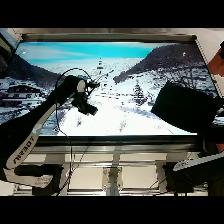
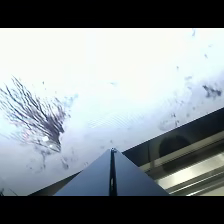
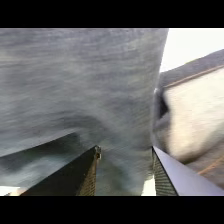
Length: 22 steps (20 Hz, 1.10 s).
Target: Fold the clothes and pants, and hang the long-sleeved shirts on hangers.
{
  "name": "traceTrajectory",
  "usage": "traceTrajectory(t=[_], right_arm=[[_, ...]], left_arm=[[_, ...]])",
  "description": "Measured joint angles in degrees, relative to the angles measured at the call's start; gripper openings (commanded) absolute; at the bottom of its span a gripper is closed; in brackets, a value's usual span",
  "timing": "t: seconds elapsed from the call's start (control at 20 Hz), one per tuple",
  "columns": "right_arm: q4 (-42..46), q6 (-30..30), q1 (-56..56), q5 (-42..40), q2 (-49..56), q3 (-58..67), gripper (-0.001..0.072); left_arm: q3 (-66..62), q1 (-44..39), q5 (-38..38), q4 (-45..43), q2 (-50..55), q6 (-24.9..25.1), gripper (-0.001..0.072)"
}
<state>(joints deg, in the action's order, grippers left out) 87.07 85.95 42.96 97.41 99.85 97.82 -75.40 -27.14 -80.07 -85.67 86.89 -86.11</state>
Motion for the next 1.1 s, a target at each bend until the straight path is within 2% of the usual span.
traceTrajectory(t=[0.15, 0.2, 0.3, 0.5, 0.65, 0.85, 1.1], right_arm=[[-3.78, 0.04, -2.56, -0.61, -4.63, -0.11, 0.0374], [-5.44, 0.09, -4.37, -0.63, -6.67, -0.11, 0.0316], [-7.8, 0.28, -9.31, -0.63, -11.06, -0.11, 0.0007], [-10.14, 0.28, -24.46, -0.83, -19.12, -0.68, 0.0011], [-8.02, 0.59, -37.59, -0.9, -23.19, -4.39, 0.0011], [-5.22, 3.39, -52.19, -2.43, -26.12, -16.74, 0.0011], [-3.34, 6.95, -64.08, -7.19, -27.41, -32.87, 0.0011]], left_arm=[[0.2, 0.02, 0.37, -0.02, -0.04, -0.07, 0.0025], [0.22, 0.02, 0.42, -0.02, -0.04, -0.07, 0.0025], [0.28, 0.02, 0.52, -0.02, -0.04, -0.07, 0.0025], [0.28, 0.02, 0.55, -0.02, -0.04, -0.07, 0.0025], [0.28, 0.02, 0.55, -0.02, -0.04, -0.09, 0.0025], [0.28, 0.02, 0.57, -0.02, -0.04, -0.09, 0.0026], [0.28, 0.02, 0.57, -0.02, -0.04, -0.09, 0.0025]])
